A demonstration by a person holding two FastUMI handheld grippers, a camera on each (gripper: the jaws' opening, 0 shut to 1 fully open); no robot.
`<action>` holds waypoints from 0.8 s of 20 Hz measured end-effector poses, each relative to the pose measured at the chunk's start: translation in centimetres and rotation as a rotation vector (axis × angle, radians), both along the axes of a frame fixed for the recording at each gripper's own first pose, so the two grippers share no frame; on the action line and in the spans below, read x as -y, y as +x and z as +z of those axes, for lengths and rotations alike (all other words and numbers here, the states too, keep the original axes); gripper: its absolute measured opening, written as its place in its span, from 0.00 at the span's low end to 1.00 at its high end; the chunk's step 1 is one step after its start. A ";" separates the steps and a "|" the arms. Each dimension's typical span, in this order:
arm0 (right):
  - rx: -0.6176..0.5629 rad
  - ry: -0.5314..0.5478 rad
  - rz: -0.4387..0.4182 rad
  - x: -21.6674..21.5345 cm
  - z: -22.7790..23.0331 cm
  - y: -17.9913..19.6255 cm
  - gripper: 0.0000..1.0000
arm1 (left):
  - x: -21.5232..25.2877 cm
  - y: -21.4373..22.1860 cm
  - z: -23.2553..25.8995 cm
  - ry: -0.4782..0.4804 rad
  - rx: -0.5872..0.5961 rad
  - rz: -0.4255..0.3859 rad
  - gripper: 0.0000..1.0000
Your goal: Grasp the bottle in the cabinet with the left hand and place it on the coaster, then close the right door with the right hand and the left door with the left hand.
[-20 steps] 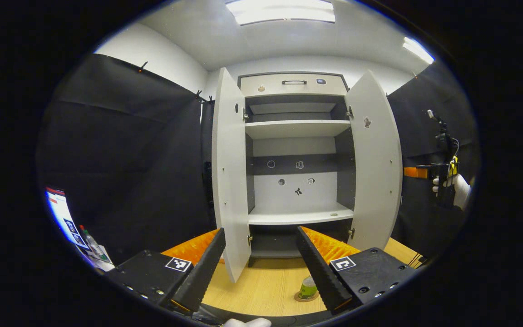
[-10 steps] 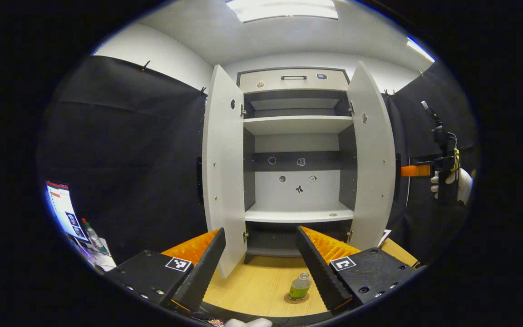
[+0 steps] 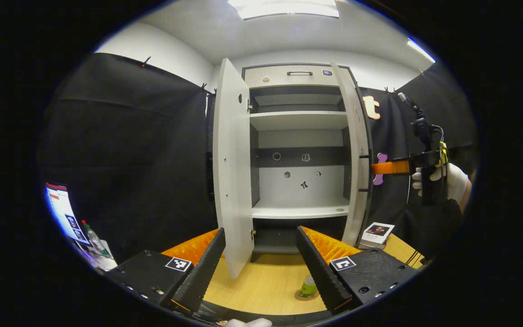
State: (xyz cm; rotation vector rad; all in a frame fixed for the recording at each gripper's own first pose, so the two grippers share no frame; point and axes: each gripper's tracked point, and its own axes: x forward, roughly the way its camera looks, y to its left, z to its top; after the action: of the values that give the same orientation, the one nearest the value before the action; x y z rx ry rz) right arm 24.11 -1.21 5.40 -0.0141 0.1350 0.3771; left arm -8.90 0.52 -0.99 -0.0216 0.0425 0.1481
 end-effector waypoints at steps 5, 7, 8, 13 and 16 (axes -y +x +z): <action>0.083 -0.018 -0.073 -1.6 1.2 -0.7 0.83 | -2.7 0.5 0.2 0.003 0.013 -0.020 0.95; 0.087 -0.020 -0.091 -1.8 1.3 -1.6 0.83 | -3.7 1.0 0.2 -0.011 0.019 -0.035 0.95; 0.082 -0.025 -0.099 -1.6 1.2 -2.3 0.83 | -4.3 1.3 0.2 -0.018 0.019 -0.042 0.95; 0.078 0.002 -0.128 -1.4 0.8 -6.8 0.83 | -7.9 3.4 0.0 -0.001 0.019 -0.061 0.95; 0.075 -0.006 -0.133 -1.8 0.1 -10.1 0.83 | -10.8 5.9 0.2 -0.016 0.035 -0.060 0.95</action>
State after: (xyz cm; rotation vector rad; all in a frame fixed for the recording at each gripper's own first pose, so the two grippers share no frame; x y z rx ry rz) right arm 14.02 0.57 5.47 -0.0246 0.0627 0.2434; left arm -3.04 11.36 -0.76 -0.0385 0.0093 0.0876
